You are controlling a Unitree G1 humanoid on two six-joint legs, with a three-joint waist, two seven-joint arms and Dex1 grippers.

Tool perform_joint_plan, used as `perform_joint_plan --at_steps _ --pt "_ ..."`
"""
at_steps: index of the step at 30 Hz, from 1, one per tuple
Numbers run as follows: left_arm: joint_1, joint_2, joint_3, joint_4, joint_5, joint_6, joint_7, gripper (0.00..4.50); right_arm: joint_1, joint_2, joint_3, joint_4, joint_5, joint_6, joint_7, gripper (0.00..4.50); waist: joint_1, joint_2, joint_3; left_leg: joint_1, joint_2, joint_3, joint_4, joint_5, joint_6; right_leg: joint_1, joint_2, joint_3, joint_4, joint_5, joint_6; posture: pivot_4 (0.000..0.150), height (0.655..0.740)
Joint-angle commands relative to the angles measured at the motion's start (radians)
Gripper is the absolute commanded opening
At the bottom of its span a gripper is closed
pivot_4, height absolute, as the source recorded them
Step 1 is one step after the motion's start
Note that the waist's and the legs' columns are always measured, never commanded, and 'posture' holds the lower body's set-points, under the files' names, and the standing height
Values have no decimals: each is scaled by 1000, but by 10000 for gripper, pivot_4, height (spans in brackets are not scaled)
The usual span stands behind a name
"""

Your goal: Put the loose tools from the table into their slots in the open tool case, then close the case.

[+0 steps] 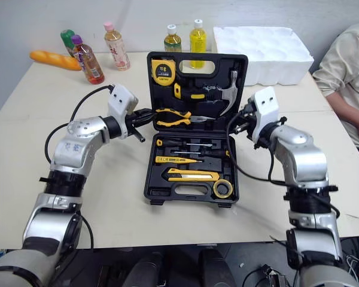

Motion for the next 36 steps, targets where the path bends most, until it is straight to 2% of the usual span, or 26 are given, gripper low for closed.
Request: perform_joint_plan --at_steps 1,5,8,10,11,13,15,16,17,19,21,23,24,27,28,32,36 --pt "73 7 -40 -142 53 -217 -3 103 80 -18 65 -101 -92 -390 68 0 0 0 0 0 0 0 0 0 0 0 0 0 0 0 0 1500 7400" --pt "222 48 -39 -203 153 -432 67 103 182 -31 59 -10 -223 -752 -1 0 0 0 0 2 0 2 1 0 0 1 0 2 0 0 0 1500 7400" --pt "308 40 5 -270 178 -417 149 103 245 -102 90 54 -401 -1113 -75 0 3 0 0 2 0 3 2 0 0 1 0 2 0 0 0 1500 7400" --pt "408 62 51 -401 134 -370 133 9201 313 -128 54 -16 -352 -1168 -53 8200 3 0 0 2 0 3 1 0 1 2 0 2 0 0 0 1500 7400" --pt "445 74 67 -453 98 -335 109 11785 343 -147 37 -64 -310 -1148 -26 11440 0 0 0 2 0 3 1 0 1 1 0 2 0 0 0 1500 7400" --pt "542 128 117 -586 -86 -164 -11 20321 425 -228 -1 -197 -165 -1030 78 20857 0 0 0 4 3 3 0 0 1 3 2 3 0 0 0 1500 7400" --pt "703 247 253 -734 -327 85 -142 28656 606 -367 -113 -362 74 -838 241 21105 4 2 2 8 3 3 0 0 1 9 2 2 0 0 0 1500 7400" --pt "758 290 307 -780 -405 159 -175 32872 674 -412 -161 -415 151 -775 293 21105 6 2 3 12 3 2 -2 -1 2 13 1 2 -2 0 0 1500 7400" --pt "846 353 421 -805 -506 252 -242 36705 783 -460 -273 -460 232 -707 387 21105 6 2 4 17 3 0 -6 -1 3 20 1 2 -7 0 0 1500 7400" --pt "973 449 596 -802 -638 395 -343 36705 937 -512 -453 -497 341 -586 522 21105 7 0 11 42 3 -4 -16 -6 10 48 1 0 -25 0 -1 1500 7400" --pt "1043 507 731 -734 -691 451 -419 36705 1040 -540 -597 -486 450 -410 600 21105 7 -3 15 65 4 -6 -28 -8 12 76 2 -2 -38 -1 -3 1500 7400" --pt "994 547 795 -587 -701 505 -380 36705 1103 -557 -690 -457 517 -263 652 21105 9 -3 17 87 7 -4 -39 -9 10 101 1 -3 -51 -3 -7 1500 7400" --pt "955 560 810 -517 -699 511 -364 36705 1117 -555 -718 -446 534 -228 675 21105 13 -2 17 91 8 -4 -41 -10 10 106 1 -4 -54 -12 -24 1500 7400" --pt "902 583 774 -448 -654 467 -367 36705 1113 -537 -731 -446 544 -170 675 21105 21 -3 16 91 8 -3 -44 -10 10 104 -1 -4 -55 -10 -19 1500 7400" --pt "905 588 753 -452 -638 450 -378 36705 1110 -532 -730 -451 540 -159 674 21105 23 -3 16 90 8 -2 -44 -10 10 98 -1 -5 -54 -2 -6 1500 7400" --pt "890 580 700 -472 -625 424 -389 36705 1097 -517 -731 -466 521 -140 686 21105 26 -3 15 67 8 -1 -44 -8 4 74 0 -4 -54 -2 -4 1500 7400" --pt "856 571 645 -472 -606 398 -378 36705 1093 -508 -732 -494 516 -112 684 21105 30 -4 14 52 8 -2 -39 -6 0 59 1 -4 -45 -2 -4 1500 7400"
